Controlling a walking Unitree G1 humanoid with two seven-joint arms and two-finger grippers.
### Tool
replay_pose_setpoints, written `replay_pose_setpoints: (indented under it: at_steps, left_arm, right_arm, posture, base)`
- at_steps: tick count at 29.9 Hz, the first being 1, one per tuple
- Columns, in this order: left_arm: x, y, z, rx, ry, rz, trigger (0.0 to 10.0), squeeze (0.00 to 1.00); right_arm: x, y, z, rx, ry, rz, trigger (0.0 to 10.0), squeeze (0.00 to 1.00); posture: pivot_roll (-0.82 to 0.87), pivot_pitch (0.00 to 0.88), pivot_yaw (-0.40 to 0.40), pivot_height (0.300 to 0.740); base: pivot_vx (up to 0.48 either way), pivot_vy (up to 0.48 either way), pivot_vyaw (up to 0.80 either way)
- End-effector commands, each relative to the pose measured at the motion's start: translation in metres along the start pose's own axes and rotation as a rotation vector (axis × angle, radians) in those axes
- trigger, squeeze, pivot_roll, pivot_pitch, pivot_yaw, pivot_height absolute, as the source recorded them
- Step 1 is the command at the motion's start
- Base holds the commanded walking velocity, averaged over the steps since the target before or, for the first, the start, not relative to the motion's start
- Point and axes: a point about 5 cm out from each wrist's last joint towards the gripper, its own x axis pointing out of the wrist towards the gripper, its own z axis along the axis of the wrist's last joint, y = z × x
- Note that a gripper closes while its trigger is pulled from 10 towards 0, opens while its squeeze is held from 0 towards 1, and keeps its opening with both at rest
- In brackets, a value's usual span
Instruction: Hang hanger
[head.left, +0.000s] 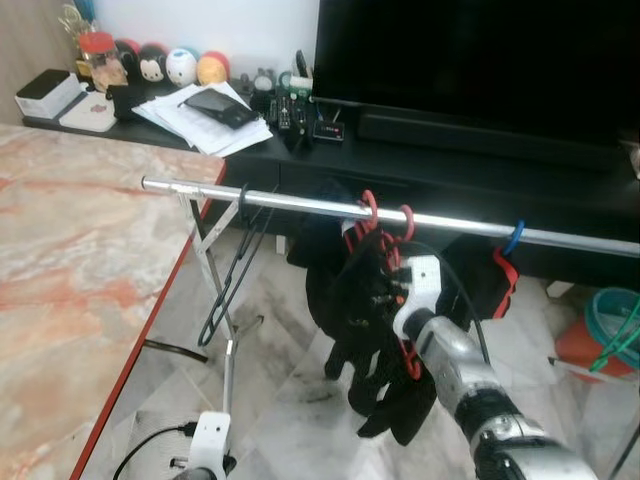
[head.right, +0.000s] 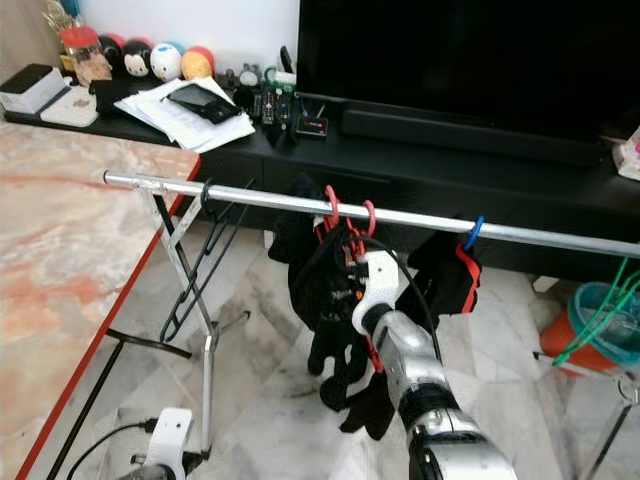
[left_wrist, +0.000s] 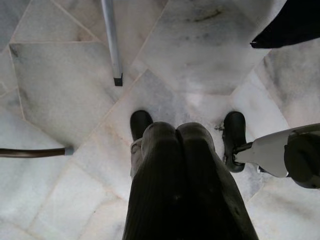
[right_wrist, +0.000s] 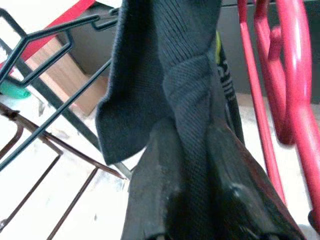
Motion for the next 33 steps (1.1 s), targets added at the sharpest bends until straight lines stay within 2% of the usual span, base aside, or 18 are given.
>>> replay_pose_setpoints:
  at_steps: [1, 4, 6, 10, 14, 15, 23, 33]
  left_arm:
    - [-0.001, -0.003, -0.008, 0.019, 0.030, -0.014, 10.0, 0.00]
    - [-0.001, -0.002, -0.008, 0.025, 0.031, -0.014, 10.0, 0.00]
    - [-0.001, -0.001, -0.008, 0.032, 0.033, -0.017, 10.0, 0.00]
    - [-0.001, -0.001, -0.008, 0.035, 0.033, -0.018, 10.0, 0.00]
    - [-0.001, 0.000, -0.008, 0.033, 0.027, -0.016, 10.0, 0.00]
    - [-0.001, -0.001, -0.008, 0.028, 0.023, -0.014, 10.0, 0.00]
    - [-0.001, -0.001, -0.009, 0.036, 0.027, -0.018, 10.0, 0.00]
    - [-0.002, 0.002, -0.012, 0.064, 0.037, -0.029, 10.0, 0.00]
  right_arm:
    - [-0.004, -0.002, 0.010, -0.032, -0.066, 0.006, 10.0, 0.00]
    - [-0.018, -0.004, 0.001, -0.031, -0.088, 0.006, 10.0, 0.00]
    - [-0.026, 0.001, -0.003, -0.022, -0.113, 0.025, 10.0, 0.00]
    - [-0.033, 0.004, -0.009, -0.019, -0.113, 0.030, 10.0, 0.00]
    - [-0.038, 0.004, -0.025, 0.012, -0.069, -0.001, 10.0, 0.00]
    - [-0.042, 0.002, -0.032, 0.041, -0.058, -0.039, 10.0, 0.00]
    - [-0.050, 0.002, -0.052, 0.078, -0.015, -0.101, 10.0, 0.00]
    - [-0.051, 0.004, -0.054, 0.102, -0.045, -0.118, 10.0, 0.00]
  posture:
    - [0.02, 0.091, -0.083, 0.740]
    - [0.02, 0.093, -0.078, 0.740]
    - [0.01, 0.093, -0.075, 0.740]
    - [0.01, 0.091, -0.074, 0.740]
    - [0.01, 0.088, -0.074, 0.740]
    - [0.02, 0.082, -0.074, 0.740]
    - [0.02, 0.071, -0.066, 0.740]
    - [0.00, 0.046, -0.041, 0.740]
  base:
    - [0.000, 0.000, 0.00]
    - [0.000, 0.000, 0.00]
    - [0.000, 0.000, 0.00]
    - [0.000, 0.000, 0.00]
    - [0.000, 0.000, 0.00]
    - [0.000, 0.000, 0.00]
    - [0.000, 0.000, 0.00]
    - [0.000, 0.000, 0.00]
